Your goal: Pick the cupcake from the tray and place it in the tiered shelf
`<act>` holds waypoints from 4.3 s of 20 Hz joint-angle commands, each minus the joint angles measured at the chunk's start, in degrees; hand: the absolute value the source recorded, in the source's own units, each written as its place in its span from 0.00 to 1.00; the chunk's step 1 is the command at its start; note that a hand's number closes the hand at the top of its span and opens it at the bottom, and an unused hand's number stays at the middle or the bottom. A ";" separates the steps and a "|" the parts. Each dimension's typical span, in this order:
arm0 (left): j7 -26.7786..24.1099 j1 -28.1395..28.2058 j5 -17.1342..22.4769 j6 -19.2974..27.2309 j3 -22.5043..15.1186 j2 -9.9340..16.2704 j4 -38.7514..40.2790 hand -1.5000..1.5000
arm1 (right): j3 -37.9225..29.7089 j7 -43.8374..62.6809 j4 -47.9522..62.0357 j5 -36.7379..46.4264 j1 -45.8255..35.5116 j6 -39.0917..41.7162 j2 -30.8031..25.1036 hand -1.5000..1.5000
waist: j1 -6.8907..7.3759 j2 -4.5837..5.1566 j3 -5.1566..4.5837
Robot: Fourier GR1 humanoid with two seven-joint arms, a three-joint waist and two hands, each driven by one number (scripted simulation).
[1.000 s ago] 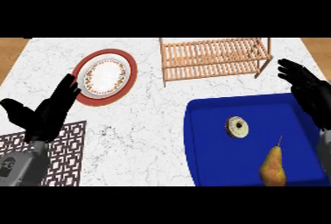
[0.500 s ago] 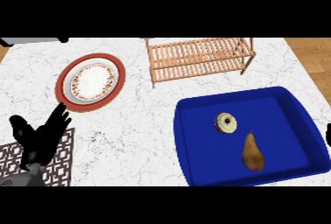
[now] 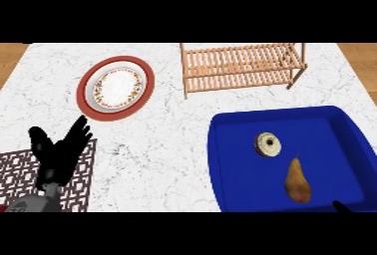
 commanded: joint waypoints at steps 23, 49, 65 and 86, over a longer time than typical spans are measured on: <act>2.74 -1.43 -2.92 -1.49 -1.55 -2.78 1.82 0.50 | 10.70 65.92 1.03 34.05 -37.33 24.88 3.52 0.00 | 3.34 0.82 -0.25; 1.07 3.85 -3.65 -3.93 1.70 -2.09 0.33 0.50 | 12.10 66.30 24.52 44.11 -43.27 20.33 11.04 0.00 | 3.05 0.64 -0.11; 6.26 1.61 -3.70 -4.33 3.92 -1.94 -3.92 0.50 | 9.73 62.07 32.39 46.61 -44.99 15.88 11.04 0.00 | 2.78 0.48 -0.05; 3.06 -0.74 -10.31 -4.02 4.81 -8.85 2.57 0.50 | 19.55 48.91 43.15 41.65 -48.87 8.76 11.02 1.00 | 2.35 0.55 -0.07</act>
